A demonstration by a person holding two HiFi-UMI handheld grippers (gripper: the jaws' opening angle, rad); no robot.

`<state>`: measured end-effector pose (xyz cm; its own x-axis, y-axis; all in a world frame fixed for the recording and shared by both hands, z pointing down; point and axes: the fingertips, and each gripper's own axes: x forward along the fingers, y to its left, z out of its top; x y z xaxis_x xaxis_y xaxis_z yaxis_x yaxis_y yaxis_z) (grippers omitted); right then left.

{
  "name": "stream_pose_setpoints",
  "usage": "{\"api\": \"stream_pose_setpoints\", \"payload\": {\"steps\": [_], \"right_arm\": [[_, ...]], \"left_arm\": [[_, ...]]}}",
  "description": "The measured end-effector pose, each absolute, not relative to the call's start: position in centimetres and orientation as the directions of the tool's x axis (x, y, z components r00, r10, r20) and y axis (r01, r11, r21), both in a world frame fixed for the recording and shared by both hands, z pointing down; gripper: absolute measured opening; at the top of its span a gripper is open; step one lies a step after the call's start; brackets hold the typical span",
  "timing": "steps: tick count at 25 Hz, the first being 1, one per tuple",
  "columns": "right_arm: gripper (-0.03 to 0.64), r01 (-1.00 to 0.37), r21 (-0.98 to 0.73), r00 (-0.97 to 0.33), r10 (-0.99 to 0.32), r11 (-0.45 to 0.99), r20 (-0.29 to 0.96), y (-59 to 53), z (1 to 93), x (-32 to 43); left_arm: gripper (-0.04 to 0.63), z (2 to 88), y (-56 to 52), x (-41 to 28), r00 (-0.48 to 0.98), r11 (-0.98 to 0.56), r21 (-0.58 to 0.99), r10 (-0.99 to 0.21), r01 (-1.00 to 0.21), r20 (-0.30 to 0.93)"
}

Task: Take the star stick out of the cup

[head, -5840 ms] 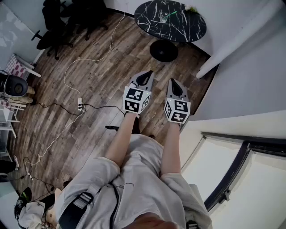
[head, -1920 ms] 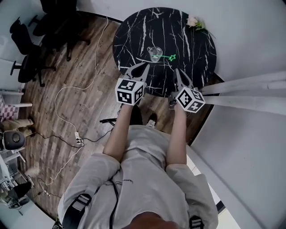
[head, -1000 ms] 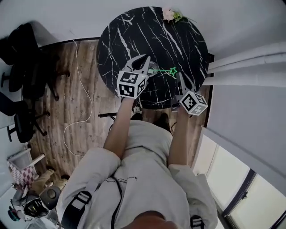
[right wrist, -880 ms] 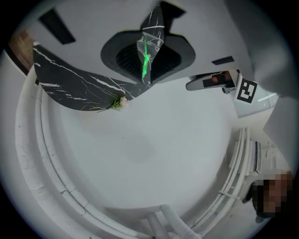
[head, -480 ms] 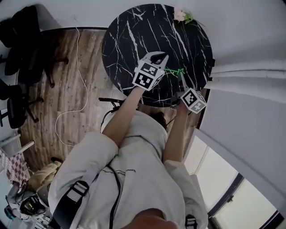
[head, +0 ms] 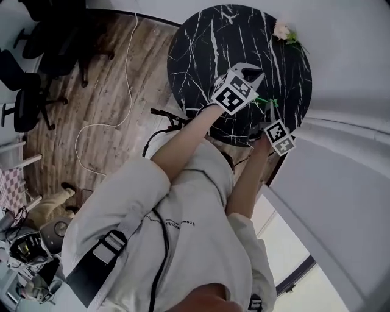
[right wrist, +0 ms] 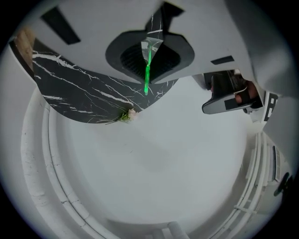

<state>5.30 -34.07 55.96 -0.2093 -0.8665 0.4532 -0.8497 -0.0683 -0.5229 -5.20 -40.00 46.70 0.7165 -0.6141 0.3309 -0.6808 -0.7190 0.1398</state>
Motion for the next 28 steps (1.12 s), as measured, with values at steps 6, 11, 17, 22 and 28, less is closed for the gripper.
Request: {"api": "stream_pose_setpoints", "payload": {"steps": [6, 11, 17, 22, 28], "right_arm": [[0.046, -0.890, -0.455, -0.258, -0.860, 0.033, 0.441, -35.6, 54.4, 2.9], [0.046, -0.916, -0.375, -0.309, -0.841, 0.139, 0.445, -37.1, 53.9, 0.3], [0.046, -0.928, -0.322, -0.322, -0.839, 0.188, 0.438, -38.4, 53.5, -1.4], [0.046, -0.920, -0.343, -0.321, -0.867, 0.190, 0.381, -38.9, 53.0, -1.9], [0.046, -0.921, -0.345, -0.303, -0.890, 0.182, 0.340, -38.6, 52.7, -2.5]], "left_arm": [[0.023, 46.2, -40.3, -5.7, 0.711, -0.715, 0.132, -0.624, -0.687, 0.324], [0.023, 45.4, -40.7, -6.4, 0.709, -0.711, 0.129, -0.635, -0.692, 0.307], [0.023, 45.5, -41.3, -7.6, 0.694, -0.698, 0.124, -0.646, -0.706, 0.316], [0.023, 45.7, -41.7, -7.9, 0.696, -0.691, 0.147, -0.647, -0.708, 0.312], [0.023, 45.4, -41.8, -9.0, 0.696, -0.684, 0.162, -0.655, -0.712, 0.293]]}}
